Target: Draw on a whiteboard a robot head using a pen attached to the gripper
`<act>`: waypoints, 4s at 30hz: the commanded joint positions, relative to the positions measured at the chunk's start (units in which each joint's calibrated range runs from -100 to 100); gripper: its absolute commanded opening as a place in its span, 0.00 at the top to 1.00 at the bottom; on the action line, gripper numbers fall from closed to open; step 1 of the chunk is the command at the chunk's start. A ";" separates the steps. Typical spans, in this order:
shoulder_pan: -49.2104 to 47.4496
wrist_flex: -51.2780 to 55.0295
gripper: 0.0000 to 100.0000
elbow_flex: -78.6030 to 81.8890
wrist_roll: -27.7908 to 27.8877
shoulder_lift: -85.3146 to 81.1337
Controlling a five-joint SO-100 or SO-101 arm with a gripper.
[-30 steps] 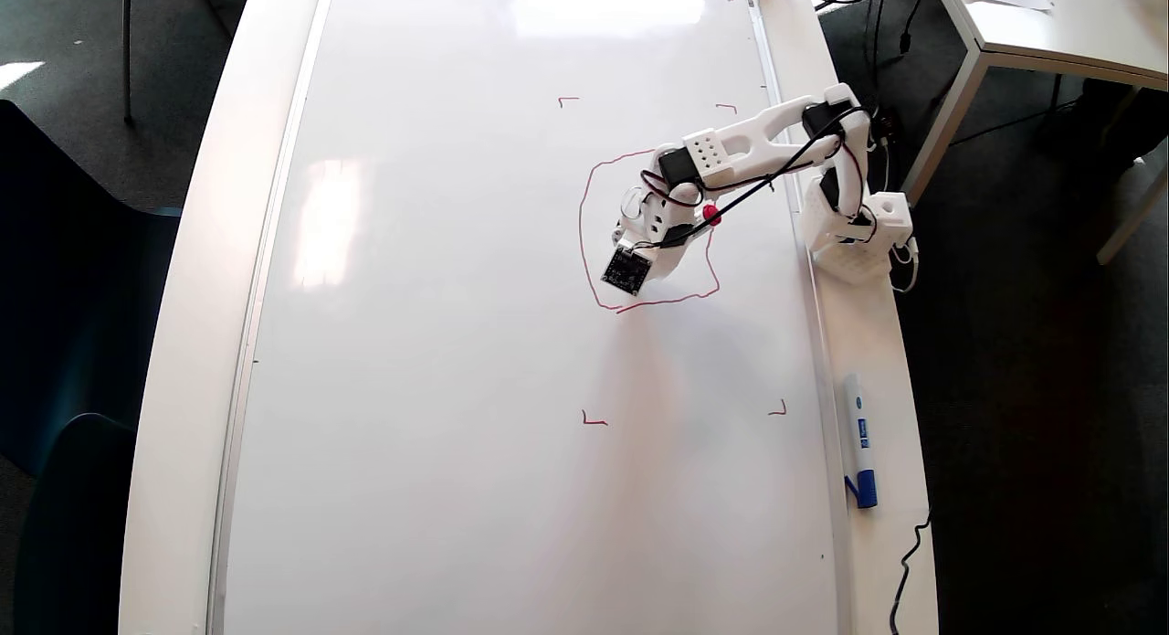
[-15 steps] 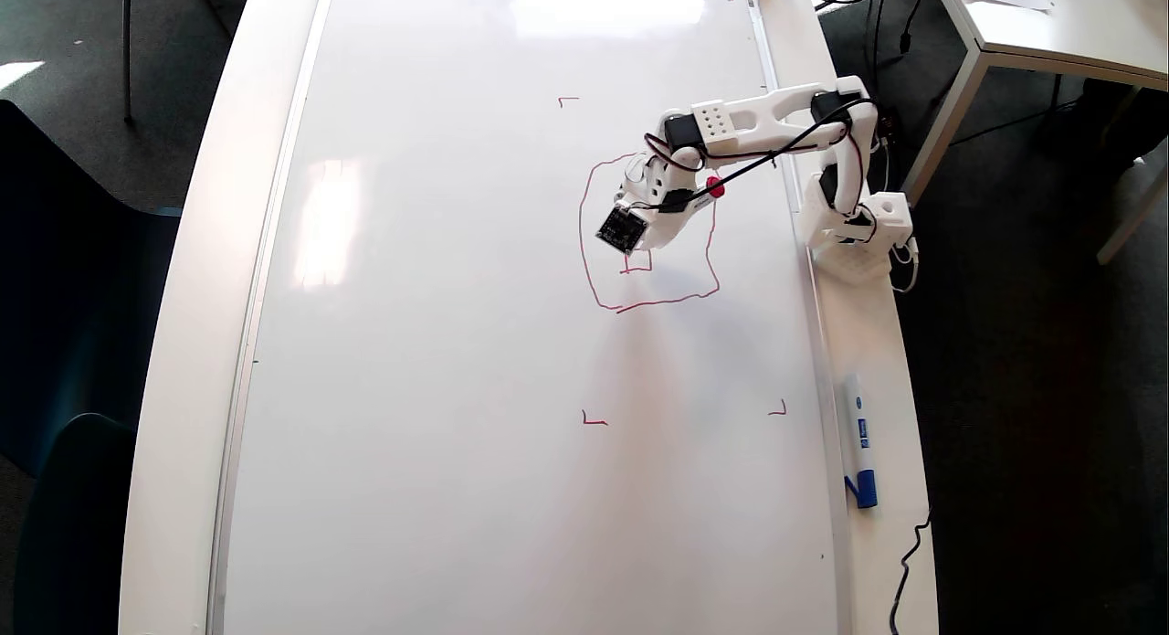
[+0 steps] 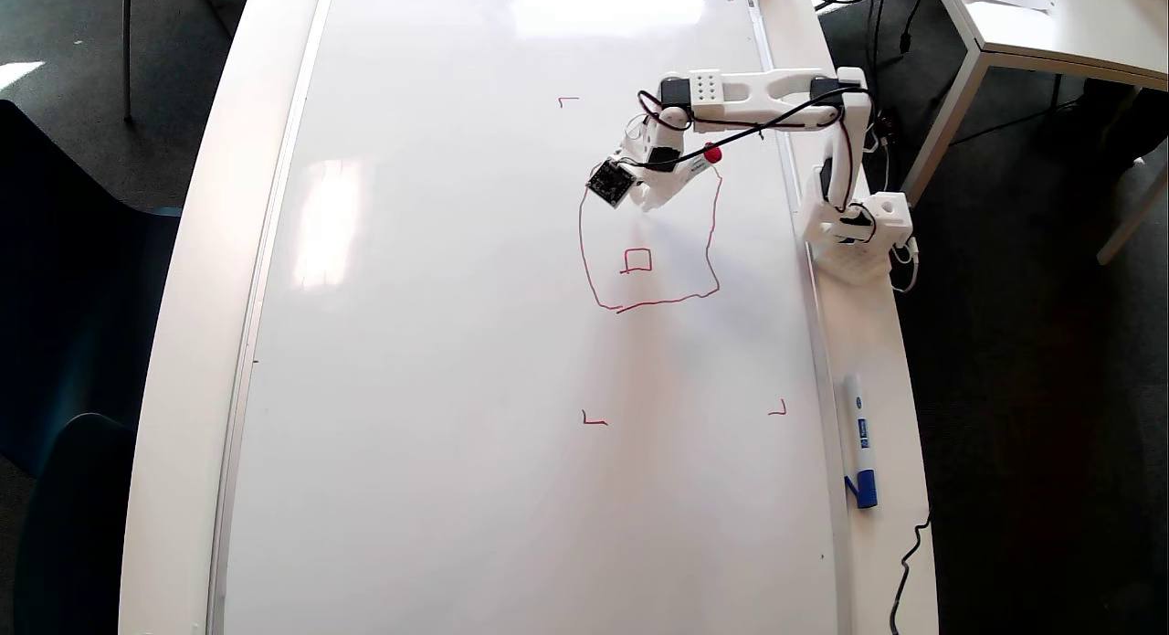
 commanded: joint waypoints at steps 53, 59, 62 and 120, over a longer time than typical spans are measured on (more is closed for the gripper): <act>2.46 -0.44 0.99 -8.86 1.47 8.64; -0.85 -0.01 0.99 -8.86 0.61 7.97; -1.74 -0.01 0.99 -8.86 0.61 7.89; 5.04 -3.22 0.99 -5.32 -0.09 5.29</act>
